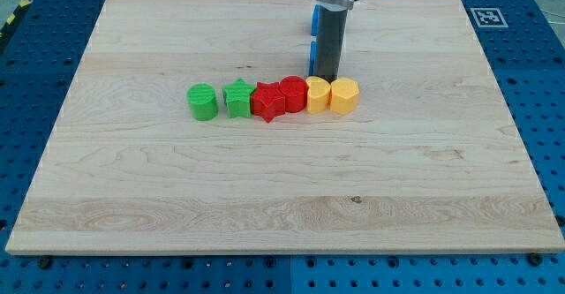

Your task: Place the blue triangle towards the top center

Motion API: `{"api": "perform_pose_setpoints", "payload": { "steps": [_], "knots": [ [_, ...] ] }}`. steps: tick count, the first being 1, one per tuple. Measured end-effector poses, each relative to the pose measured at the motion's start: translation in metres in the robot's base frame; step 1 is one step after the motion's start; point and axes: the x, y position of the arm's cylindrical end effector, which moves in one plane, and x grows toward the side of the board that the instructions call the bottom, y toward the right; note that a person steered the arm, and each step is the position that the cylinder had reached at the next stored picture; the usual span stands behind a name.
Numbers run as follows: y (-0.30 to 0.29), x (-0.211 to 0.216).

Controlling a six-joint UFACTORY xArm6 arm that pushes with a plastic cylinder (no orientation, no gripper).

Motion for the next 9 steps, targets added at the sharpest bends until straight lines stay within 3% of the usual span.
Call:
{"api": "perform_pose_setpoints", "payload": {
  "steps": [5, 9],
  "knots": [
    [-0.001, 0.030],
    [0.024, -0.006]
  ]
}}
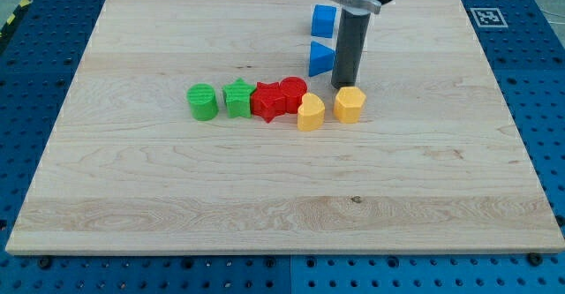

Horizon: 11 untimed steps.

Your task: Place the blue triangle towards the top center

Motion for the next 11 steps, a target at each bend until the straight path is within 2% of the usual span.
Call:
{"api": "perform_pose_setpoints", "payload": {
  "steps": [2, 4, 6, 7, 8, 10, 11],
  "knots": [
    [-0.017, -0.017],
    [-0.019, -0.006],
    [-0.024, -0.037],
    [-0.024, -0.033],
    [-0.034, -0.009],
    [-0.034, -0.048],
    [-0.038, -0.051]
  ]
}}
